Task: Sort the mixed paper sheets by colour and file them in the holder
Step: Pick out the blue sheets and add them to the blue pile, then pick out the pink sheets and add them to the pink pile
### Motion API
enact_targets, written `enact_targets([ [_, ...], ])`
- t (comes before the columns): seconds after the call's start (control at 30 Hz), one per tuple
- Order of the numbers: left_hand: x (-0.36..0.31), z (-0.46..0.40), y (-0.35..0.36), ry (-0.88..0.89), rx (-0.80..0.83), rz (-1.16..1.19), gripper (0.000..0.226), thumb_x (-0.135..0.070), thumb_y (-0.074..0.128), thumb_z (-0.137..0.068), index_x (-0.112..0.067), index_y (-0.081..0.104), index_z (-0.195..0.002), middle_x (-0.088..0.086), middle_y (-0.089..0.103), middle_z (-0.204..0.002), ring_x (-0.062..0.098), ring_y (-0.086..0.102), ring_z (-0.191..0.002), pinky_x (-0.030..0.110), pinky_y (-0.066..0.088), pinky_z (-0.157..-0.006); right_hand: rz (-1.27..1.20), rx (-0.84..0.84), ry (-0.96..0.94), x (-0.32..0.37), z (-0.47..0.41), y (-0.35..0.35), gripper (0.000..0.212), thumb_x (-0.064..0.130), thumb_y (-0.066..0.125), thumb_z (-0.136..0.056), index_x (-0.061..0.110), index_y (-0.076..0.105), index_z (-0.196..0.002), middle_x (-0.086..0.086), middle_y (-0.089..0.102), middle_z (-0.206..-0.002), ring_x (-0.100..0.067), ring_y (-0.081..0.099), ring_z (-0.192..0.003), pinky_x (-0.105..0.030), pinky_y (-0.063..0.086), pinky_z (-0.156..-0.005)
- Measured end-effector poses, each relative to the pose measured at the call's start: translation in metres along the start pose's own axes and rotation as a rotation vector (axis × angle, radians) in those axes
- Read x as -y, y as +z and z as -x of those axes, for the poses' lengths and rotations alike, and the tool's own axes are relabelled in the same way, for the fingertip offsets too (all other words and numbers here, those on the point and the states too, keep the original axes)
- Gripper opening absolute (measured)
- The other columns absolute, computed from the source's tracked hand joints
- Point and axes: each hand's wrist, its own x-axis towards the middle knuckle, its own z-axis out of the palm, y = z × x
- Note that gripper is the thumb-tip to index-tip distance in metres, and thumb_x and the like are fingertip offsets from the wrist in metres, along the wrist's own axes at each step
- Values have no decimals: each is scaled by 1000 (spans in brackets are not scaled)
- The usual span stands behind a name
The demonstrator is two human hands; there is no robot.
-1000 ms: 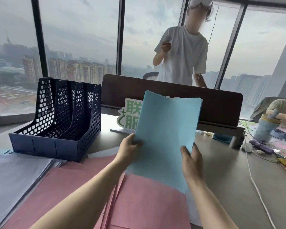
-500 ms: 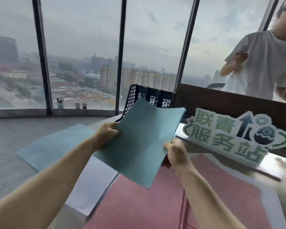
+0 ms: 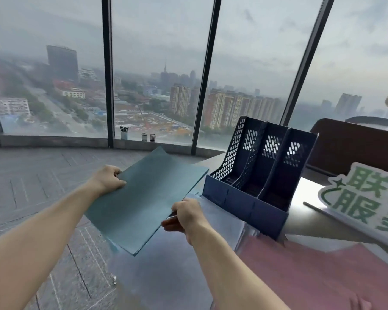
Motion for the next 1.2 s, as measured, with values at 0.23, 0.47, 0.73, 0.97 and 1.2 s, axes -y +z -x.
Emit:
enact_targets([
  [0.23,37,-38,6,-23,5,-268,24,-17,66,-79,-17,70,-103,8,70,-95,28,63,-91,31,49,-77,109,-5,19,-5,-43,36,17,-9,39,-87,1,52,-85,-20,59,-71,-23,62,-38,-26,49,-37],
  [0.47,42,-49,20,-5,78,-447,35,-25,66,-77,-23,64,-113,6,67,-115,26,60,-103,29,47,-78,570,-69,8,-16,-54,35,32,0,46,-78,8,52,-48,-5,56,-43,-14,48,-30,-18,39,-39],
  [0.73,-9,-22,62,178,-68,-419,38,-21,58,-88,-18,63,-126,6,64,-119,28,59,-110,39,49,-92,635,-236,-211,-10,-15,-16,31,24,53,-87,10,53,-59,-11,70,-61,-17,51,-40,-27,48,-51],
  [0.97,-157,73,172,532,144,-95,22,-19,61,-84,-22,74,-101,2,74,-99,26,68,-95,36,54,-82,682,-554,-123,-35,65,-180,25,26,53,-84,11,62,-68,-4,69,-58,-15,51,-41,-30,52,-54],
  [1.2,-273,176,281,763,425,-121,30,-31,64,-85,-28,69,-114,-4,68,-113,18,62,-104,30,51,-88,901,-861,178,-82,169,-344,20,44,59,-86,25,64,-88,4,71,-95,-22,65,-91,-30,51,-78],
])
